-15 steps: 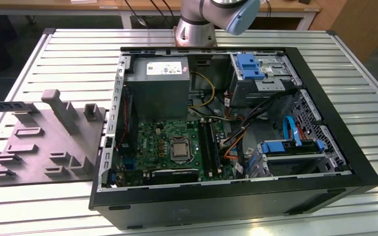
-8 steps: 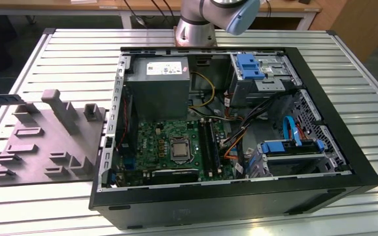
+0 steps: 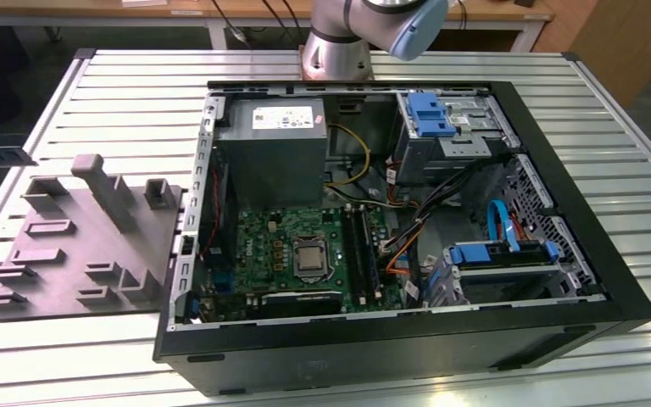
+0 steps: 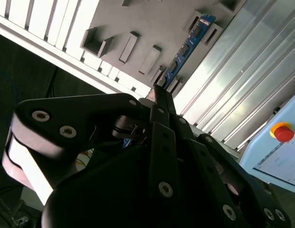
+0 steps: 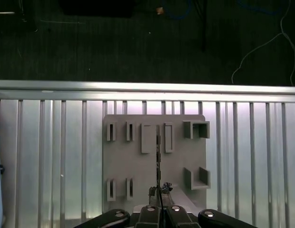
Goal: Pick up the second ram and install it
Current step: 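Pick up the second ram and move it above second insertion slot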
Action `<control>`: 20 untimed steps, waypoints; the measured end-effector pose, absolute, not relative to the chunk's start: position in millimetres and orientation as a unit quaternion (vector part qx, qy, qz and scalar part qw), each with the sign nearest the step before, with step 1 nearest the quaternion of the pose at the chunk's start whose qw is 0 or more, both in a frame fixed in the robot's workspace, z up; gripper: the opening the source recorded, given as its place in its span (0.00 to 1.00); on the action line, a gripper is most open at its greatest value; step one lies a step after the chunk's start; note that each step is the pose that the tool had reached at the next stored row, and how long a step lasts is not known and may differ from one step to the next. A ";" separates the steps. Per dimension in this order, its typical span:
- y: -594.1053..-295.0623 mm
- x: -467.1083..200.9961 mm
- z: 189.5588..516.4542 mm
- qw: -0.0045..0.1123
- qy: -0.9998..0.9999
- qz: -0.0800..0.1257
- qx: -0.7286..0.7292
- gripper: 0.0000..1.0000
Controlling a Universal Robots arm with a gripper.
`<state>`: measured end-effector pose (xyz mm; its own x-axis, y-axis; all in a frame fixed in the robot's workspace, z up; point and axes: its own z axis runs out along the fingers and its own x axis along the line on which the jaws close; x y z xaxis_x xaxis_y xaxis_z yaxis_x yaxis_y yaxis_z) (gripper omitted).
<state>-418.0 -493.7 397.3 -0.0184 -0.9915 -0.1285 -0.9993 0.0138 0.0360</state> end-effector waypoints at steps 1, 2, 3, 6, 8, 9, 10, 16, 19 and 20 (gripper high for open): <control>-493.7 -418.0 399.2 0.034 0.711 0.059 -0.700 0.11; -493.6 -418.0 401.1 0.035 0.711 0.059 -0.700 0.11; -493.6 -418.0 403.2 0.035 0.711 0.060 -0.700 0.11; -493.6 -417.9 406.4 0.036 0.711 0.061 -0.700 0.11; -493.6 -417.9 406.3 0.036 0.711 0.061 -0.700 0.11; -493.6 -417.9 406.3 0.036 0.711 0.061 -0.700 0.11; -493.6 -417.9 406.4 0.036 0.711 0.061 -0.700 0.11; -493.7 -417.8 406.5 0.032 0.711 0.065 -0.699 0.11; -493.7 -417.8 406.4 0.032 0.711 0.065 -0.699 0.11; -493.6 -417.4 406.3 0.032 0.711 0.065 -0.699 0.11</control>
<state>-417.4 -493.6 406.3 -0.0198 -0.9905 -0.1364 -0.9988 0.0136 0.0466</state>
